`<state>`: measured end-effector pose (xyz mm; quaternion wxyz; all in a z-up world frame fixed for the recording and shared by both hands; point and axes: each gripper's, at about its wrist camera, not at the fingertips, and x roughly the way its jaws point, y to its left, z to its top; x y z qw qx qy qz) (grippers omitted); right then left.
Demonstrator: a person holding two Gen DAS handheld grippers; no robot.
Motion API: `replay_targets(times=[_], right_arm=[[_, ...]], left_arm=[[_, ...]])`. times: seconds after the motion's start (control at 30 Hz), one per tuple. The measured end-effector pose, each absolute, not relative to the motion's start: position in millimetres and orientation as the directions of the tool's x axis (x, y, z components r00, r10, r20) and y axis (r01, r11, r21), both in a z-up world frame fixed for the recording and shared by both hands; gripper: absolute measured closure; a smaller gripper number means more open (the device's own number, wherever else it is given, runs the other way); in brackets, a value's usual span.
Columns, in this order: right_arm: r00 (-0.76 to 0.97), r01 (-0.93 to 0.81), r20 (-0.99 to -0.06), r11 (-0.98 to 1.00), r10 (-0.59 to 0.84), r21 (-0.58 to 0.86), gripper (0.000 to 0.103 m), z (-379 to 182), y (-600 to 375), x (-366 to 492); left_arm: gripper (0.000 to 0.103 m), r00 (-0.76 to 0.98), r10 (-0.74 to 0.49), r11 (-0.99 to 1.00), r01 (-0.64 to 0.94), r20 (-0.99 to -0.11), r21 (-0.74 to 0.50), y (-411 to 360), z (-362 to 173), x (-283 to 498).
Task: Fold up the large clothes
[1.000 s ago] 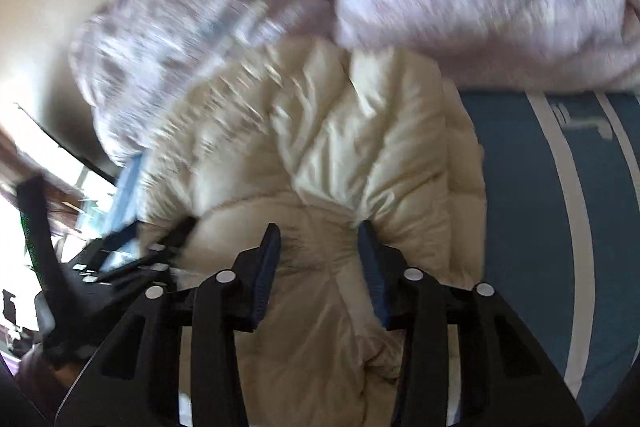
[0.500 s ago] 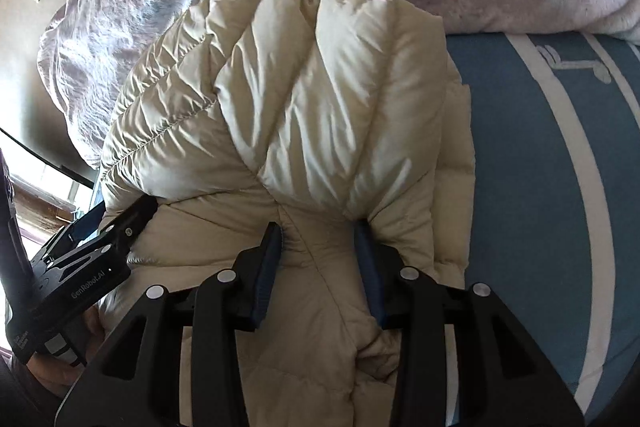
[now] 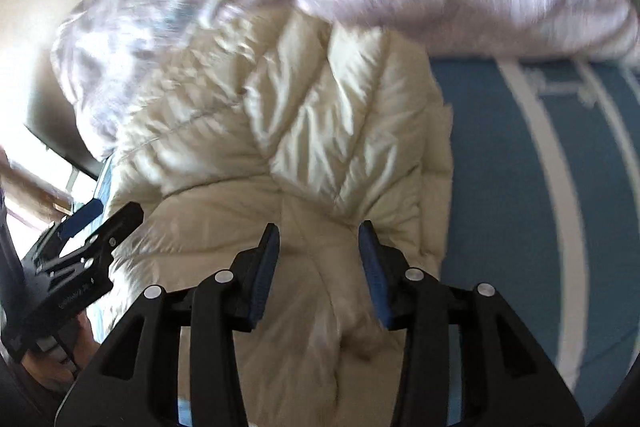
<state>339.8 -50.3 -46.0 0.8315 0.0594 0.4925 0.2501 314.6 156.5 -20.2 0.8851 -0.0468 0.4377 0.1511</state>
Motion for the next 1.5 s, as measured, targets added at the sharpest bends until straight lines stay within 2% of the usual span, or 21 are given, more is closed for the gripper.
replay_targets(times=[0.17,0.3,0.4,0.43,0.5,0.53,0.57,0.63,0.73,1.07,1.5], right_arm=[[0.421,-0.461,-0.744,0.829,0.519,0.317,0.060,-24.4,-55.0,302.4],[0.358,-0.444,-0.810,0.847,0.465,0.291,0.060,-58.7,-45.2,302.8],[0.372,-0.439,-0.814,0.857,0.446,0.269,0.059,-57.0,-43.4,298.4],[0.373,-0.439,-0.815,0.858,0.444,0.267,0.055,-54.1,-43.2,297.1],[0.380,-0.443,-0.812,0.858,0.444,0.261,0.032,-43.8,-43.9,290.0],[0.401,-0.437,-0.812,0.867,0.424,0.238,0.012,-38.4,-44.6,285.7],[0.425,-0.435,-0.807,0.874,0.410,0.215,0.007,-30.5,-45.5,280.8],[0.450,-0.442,-0.797,0.876,0.402,0.193,0.007,-19.4,-46.0,272.9],[0.457,-0.436,-0.805,0.884,0.378,0.168,0.002,-14.0,-43.5,262.2],[0.471,-0.429,-0.808,0.892,0.353,0.139,0.002,-5.8,-58.9,221.9],[0.389,-0.418,-0.838,0.884,0.382,0.209,0.002,-14.9,-74.0,179.3]], left_arm=[[0.012,0.607,0.197,0.948,-0.320,-0.770,-0.010,152.4,-10.3,276.1],[0.012,0.584,0.203,0.943,-0.332,-0.786,-0.003,150.7,-17.8,261.3],[0.012,0.571,0.202,0.934,-0.358,-0.795,-0.020,153.2,-17.5,250.8],[0.012,0.573,0.204,0.932,-0.361,-0.794,-0.022,153.6,-16.0,246.8],[0.012,0.576,0.207,0.930,-0.366,-0.791,-0.023,150.7,-11.4,236.2],[0.012,0.577,0.205,0.931,-0.365,-0.790,-0.026,149.6,-10.0,232.6],[0.011,0.581,0.204,0.930,-0.366,-0.788,-0.029,147.3,-8.0,226.8],[0.007,0.587,0.204,0.930,-0.366,-0.784,-0.032,141.7,-4.2,216.2],[0.006,0.599,0.191,0.932,-0.358,-0.778,-0.047,133.6,0.6,201.0],[0.002,0.615,0.171,0.933,-0.353,-0.770,-0.075,120.9,7.9,153.4],[0.002,0.586,0.141,0.941,-0.329,-0.798,-0.075,115.1,1.8,123.8]])
